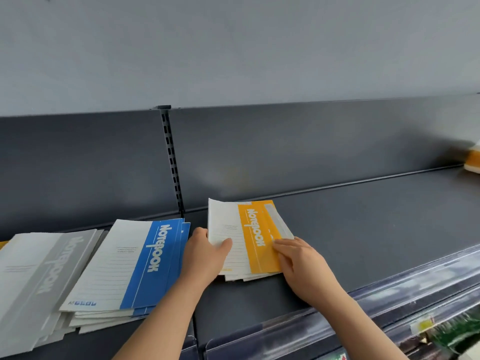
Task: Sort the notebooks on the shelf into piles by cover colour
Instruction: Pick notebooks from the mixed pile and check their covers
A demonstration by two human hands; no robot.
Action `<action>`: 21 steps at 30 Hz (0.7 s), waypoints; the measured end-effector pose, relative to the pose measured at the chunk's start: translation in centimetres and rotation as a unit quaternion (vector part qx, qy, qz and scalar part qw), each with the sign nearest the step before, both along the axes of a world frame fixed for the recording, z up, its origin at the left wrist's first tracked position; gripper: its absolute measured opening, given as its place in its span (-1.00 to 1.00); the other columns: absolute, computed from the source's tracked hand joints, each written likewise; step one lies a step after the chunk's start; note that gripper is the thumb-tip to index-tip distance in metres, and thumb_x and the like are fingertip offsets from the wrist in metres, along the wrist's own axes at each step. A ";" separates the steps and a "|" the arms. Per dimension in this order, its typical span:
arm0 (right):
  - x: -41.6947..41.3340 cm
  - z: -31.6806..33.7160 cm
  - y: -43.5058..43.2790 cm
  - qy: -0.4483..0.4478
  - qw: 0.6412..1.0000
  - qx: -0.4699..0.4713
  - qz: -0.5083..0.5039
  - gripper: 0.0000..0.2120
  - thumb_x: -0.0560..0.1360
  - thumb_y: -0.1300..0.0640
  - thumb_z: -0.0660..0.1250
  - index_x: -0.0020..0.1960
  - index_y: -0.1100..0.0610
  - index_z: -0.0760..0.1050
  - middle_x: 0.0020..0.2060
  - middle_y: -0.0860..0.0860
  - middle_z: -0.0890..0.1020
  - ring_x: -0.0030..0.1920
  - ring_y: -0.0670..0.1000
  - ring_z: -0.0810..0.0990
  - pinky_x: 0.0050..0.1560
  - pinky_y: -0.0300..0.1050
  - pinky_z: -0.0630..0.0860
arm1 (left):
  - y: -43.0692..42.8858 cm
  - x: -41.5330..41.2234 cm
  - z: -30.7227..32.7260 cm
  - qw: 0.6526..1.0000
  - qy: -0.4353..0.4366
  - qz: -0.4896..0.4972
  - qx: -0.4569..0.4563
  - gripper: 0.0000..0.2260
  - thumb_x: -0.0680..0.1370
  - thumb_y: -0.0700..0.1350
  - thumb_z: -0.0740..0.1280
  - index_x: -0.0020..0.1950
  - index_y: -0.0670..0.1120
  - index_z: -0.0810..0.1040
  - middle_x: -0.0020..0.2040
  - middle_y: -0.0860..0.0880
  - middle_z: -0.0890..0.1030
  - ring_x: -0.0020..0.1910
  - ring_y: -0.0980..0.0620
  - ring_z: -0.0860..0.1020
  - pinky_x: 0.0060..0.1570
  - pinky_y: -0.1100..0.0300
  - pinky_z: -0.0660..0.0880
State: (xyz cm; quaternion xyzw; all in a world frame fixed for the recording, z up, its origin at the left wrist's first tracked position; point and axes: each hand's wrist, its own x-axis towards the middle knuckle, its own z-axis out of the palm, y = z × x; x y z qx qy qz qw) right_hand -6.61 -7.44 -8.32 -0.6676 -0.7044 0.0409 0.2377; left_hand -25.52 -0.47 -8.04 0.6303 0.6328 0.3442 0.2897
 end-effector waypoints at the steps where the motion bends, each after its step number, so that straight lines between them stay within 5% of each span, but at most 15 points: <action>1: 0.1 -0.1 0.1 0.012 1.000 0.000 0.005 -0.74 0.59 0.17 0.11 0.09 0.16 0.57 0.10 -0.03 0.62 0.15 0.03 0.50 0.25 -0.26 0.31 | 0.0 0.0 0.0 1.000 -0.001 0.005 -0.003 -0.73 0.50 -0.02 0.38 0.08 -0.13 0.43 -0.02 0.03 0.53 -0.14 0.09 0.50 -0.44 0.36 0.34; 7: 0.8 -1.3 0.8 0.033 0.997 0.027 -0.060 -0.76 0.56 0.18 0.10 -0.27 0.14 0.38 -0.27 -0.04 0.51 -0.19 0.01 0.43 0.00 -0.16 0.40 | -0.6 0.1 0.2 0.999 -0.020 0.027 -0.018 -0.73 0.51 -0.10 0.38 0.15 -0.14 0.43 0.08 -0.02 0.55 -0.05 0.03 0.51 -0.35 0.29 0.44; 14: 1.2 -1.5 1.0 0.014 1.000 0.003 -0.026 -0.71 0.60 0.15 0.06 0.09 0.17 0.54 0.16 -0.01 0.55 0.18 0.02 0.45 0.41 -0.15 0.22 | -2.1 0.8 0.6 0.999 -0.048 0.013 -0.022 -0.68 0.52 -0.14 0.37 0.25 -0.07 0.41 0.14 0.02 0.53 0.01 0.07 0.49 -0.29 0.31 0.45; 18: 1.0 -1.0 0.8 0.066 0.998 -0.004 -0.022 -0.78 0.58 0.15 0.08 -0.09 0.11 0.50 -0.05 -0.03 0.58 0.02 0.01 0.48 0.43 0.00 0.21 | -3.9 0.8 1.3 0.996 -0.091 0.011 0.017 -0.73 0.54 -0.18 0.34 0.21 0.00 0.41 0.07 0.12 0.51 0.00 0.14 0.48 -0.30 0.35 0.41; 21: 0.1 0.6 0.6 0.100 0.995 -0.001 -0.011 -0.75 0.60 -0.01 0.12 0.18 0.06 0.44 0.09 -0.04 0.56 0.15 0.02 0.46 0.43 -0.02 0.21 | -5.4 -0.1 1.8 0.987 -0.153 0.021 0.039 -0.82 0.55 -0.14 0.33 0.11 0.07 0.45 0.06 0.13 0.57 0.01 0.14 0.55 -0.29 0.34 0.49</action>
